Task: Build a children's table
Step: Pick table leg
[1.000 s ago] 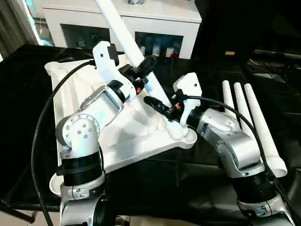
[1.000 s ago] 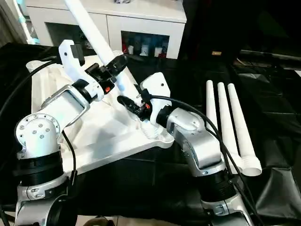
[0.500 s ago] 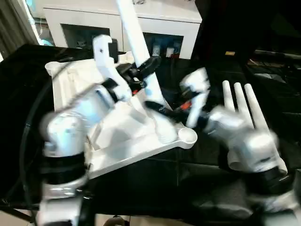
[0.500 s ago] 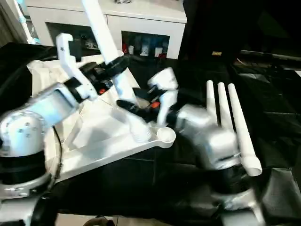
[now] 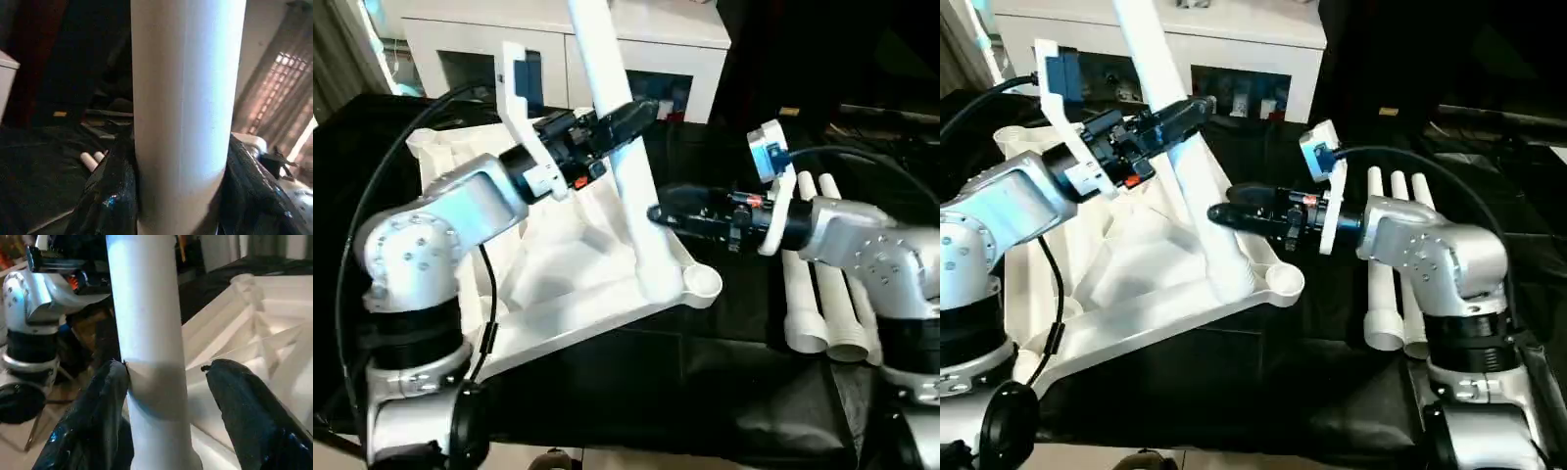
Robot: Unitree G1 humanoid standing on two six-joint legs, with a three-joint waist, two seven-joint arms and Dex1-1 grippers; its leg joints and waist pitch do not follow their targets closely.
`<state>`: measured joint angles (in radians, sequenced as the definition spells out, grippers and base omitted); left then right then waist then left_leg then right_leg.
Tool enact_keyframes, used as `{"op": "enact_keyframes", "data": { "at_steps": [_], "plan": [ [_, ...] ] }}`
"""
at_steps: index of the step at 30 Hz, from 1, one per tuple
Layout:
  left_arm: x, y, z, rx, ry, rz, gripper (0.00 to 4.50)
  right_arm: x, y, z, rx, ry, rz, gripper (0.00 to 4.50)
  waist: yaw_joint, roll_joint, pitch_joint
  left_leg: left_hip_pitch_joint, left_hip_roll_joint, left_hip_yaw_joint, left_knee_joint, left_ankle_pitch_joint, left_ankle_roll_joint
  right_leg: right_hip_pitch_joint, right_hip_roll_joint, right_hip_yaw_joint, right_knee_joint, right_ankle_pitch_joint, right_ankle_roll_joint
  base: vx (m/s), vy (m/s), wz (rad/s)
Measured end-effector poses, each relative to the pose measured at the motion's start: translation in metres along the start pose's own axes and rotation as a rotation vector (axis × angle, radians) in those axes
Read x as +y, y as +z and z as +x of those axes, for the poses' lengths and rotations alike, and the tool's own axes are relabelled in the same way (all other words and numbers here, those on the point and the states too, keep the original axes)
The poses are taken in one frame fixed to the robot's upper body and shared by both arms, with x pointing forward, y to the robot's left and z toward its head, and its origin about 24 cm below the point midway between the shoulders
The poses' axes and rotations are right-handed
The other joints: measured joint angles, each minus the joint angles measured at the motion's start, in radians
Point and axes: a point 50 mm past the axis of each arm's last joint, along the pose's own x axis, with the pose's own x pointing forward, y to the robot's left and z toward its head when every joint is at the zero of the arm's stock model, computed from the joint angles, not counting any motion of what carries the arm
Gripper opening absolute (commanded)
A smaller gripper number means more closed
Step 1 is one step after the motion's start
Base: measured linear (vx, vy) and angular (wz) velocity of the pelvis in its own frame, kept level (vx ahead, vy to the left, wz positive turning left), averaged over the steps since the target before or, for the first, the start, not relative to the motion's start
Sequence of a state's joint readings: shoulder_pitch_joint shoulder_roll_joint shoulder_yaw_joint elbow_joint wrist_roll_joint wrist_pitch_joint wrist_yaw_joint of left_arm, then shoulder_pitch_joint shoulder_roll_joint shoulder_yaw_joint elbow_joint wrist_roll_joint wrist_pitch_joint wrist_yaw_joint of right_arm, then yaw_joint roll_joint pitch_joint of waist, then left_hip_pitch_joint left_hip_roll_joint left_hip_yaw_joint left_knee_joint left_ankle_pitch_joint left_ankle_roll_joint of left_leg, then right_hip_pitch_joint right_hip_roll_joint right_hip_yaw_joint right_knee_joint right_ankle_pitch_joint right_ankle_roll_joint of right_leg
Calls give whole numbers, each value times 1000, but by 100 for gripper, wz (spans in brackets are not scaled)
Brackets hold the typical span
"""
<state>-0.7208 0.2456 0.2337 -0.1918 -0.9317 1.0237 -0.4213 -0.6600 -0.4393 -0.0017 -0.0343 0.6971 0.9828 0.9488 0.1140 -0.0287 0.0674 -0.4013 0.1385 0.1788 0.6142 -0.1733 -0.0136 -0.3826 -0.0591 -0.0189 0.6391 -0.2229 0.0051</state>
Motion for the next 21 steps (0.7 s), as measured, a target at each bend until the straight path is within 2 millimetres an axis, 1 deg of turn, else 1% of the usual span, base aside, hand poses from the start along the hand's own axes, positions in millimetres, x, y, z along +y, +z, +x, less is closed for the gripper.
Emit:
{"op": "enact_keyframes", "data": {
  "at_steps": [4,7,14,21],
  "plan": [
    [-6,-7,5,80,-69,45,178,3,-7,8,53,40,19,290,4,0,0,0,0,0,1,0,0,0,0,0,1,0,0,0,0,0],
    [-11,-11,8,130,-104,95,178,3,-12,13,72,50,33,290,3,0,0,0,0,0,2,0,0,0,0,0,2,0,0,0,0,0],
    [-15,-14,10,168,-154,118,177,3,-11,19,135,87,19,290,2,0,0,0,0,0,2,1,-2,0,0,0,3,0,0,0,0,0],
    [-19,-11,16,153,-203,106,177,4,-14,21,175,120,-5,290,3,-3,0,0,0,0,3,1,-2,0,0,0,4,0,0,0,0,0]
  ]
}}
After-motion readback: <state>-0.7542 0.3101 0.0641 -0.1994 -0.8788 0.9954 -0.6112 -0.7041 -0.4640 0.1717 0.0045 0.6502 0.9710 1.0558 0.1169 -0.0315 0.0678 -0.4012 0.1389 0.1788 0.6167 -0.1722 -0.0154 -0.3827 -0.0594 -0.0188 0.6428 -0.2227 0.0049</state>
